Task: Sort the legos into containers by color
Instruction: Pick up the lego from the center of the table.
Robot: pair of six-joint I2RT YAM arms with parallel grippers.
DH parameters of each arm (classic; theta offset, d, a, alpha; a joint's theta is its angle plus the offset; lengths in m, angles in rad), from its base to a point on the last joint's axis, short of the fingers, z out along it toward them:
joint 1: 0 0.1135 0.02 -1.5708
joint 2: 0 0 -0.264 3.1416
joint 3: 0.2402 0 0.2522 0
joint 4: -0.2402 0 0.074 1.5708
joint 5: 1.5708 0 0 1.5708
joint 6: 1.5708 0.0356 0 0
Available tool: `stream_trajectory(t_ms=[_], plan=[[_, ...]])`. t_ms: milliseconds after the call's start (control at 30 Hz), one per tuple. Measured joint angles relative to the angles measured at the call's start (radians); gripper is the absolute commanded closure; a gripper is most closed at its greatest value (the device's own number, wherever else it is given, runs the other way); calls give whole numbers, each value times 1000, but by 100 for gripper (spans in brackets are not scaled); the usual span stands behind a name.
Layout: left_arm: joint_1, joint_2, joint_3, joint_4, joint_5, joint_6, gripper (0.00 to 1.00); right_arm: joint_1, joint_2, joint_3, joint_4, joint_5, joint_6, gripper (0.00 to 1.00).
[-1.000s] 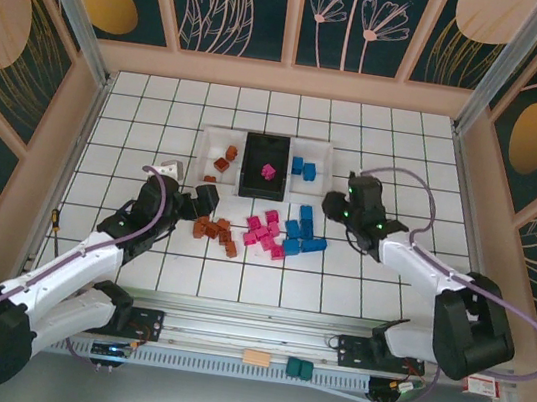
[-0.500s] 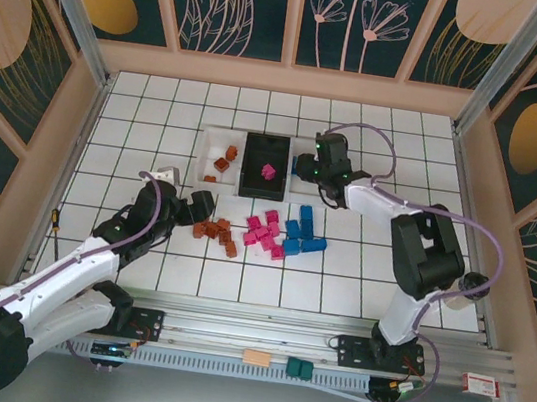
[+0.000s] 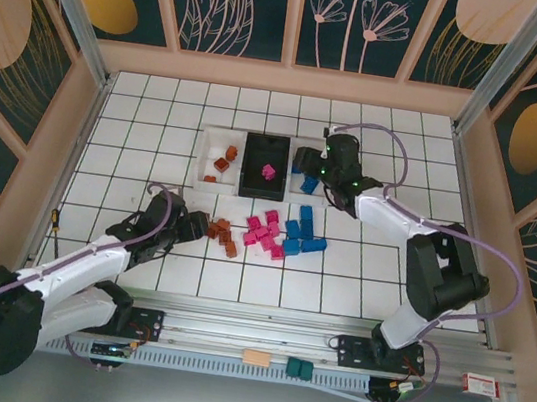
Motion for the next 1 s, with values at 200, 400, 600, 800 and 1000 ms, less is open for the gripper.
stream_trajectory(t_ms=[200,400,600,800,1000], plan=[[-33,72,0,23,-1,0,44,0,-30,-56,4,0,9,40],[-39,133,0,60,-12,3,50,0,-38,-74,6,0,14,40],[-40,208,0,100,-26,16,67,0,-63,-76,16,-19,23,40],[-40,226,14,121,-46,19,81,0,-82,-92,24,-20,30,40],[-40,97,18,54,-53,14,83,0,-119,-126,24,-29,34,40]])
